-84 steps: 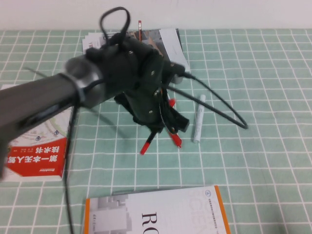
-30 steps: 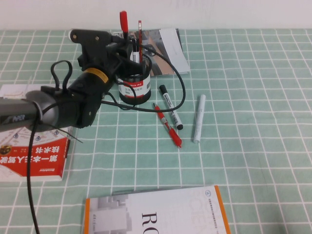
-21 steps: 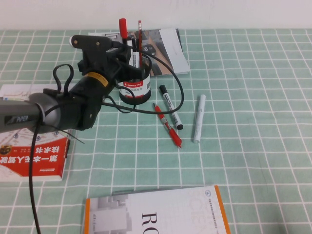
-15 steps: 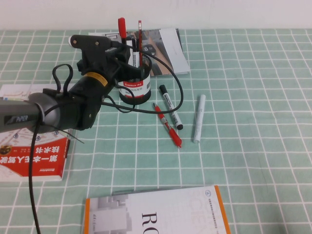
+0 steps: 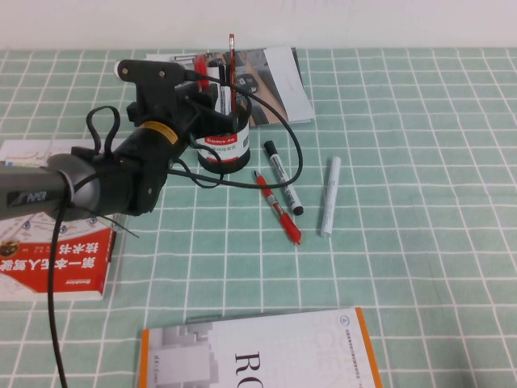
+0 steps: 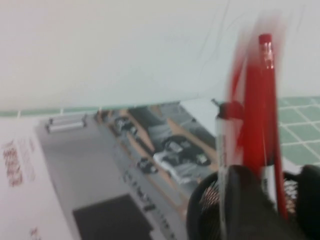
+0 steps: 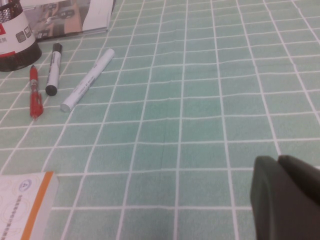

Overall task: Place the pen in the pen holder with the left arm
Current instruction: Place the pen onto the pen holder

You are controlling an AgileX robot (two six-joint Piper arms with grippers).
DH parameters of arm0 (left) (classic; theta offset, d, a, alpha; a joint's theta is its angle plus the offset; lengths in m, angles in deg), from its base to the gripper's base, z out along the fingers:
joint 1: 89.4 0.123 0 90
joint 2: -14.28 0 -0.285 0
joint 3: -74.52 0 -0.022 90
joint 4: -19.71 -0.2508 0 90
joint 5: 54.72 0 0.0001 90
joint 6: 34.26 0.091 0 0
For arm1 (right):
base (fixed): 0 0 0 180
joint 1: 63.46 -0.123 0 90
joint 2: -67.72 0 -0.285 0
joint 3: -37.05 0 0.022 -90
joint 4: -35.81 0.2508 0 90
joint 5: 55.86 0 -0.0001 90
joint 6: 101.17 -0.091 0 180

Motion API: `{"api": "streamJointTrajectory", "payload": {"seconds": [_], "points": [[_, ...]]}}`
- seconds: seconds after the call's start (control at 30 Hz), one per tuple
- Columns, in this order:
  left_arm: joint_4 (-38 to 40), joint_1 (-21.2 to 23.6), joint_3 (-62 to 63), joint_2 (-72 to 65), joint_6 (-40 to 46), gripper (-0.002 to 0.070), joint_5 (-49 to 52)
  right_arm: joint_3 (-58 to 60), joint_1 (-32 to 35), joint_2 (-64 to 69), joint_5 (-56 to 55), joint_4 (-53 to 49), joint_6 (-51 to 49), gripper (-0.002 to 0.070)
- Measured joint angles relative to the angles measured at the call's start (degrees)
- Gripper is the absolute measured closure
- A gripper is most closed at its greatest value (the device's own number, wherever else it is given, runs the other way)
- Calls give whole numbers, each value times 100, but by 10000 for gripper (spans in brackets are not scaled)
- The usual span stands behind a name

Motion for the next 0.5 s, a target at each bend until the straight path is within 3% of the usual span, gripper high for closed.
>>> {"api": "streamJointTrajectory", "payload": {"seconds": [0.1, 0.3, 0.4, 0.5], "points": [[367, 0, 0, 25, 11, 355, 136, 0, 0, 0, 0, 0, 0, 696], [649, 11, 0, 431, 371, 307, 773, 0, 0, 0, 0, 0, 0, 696], [663, -54, 0, 840, 634, 361, 1388, 0, 0, 0, 0, 0, 0, 696], [663, -174, -12, 1435, 801, 521, 2201, 0, 0, 0, 0, 0, 0, 696]]}}
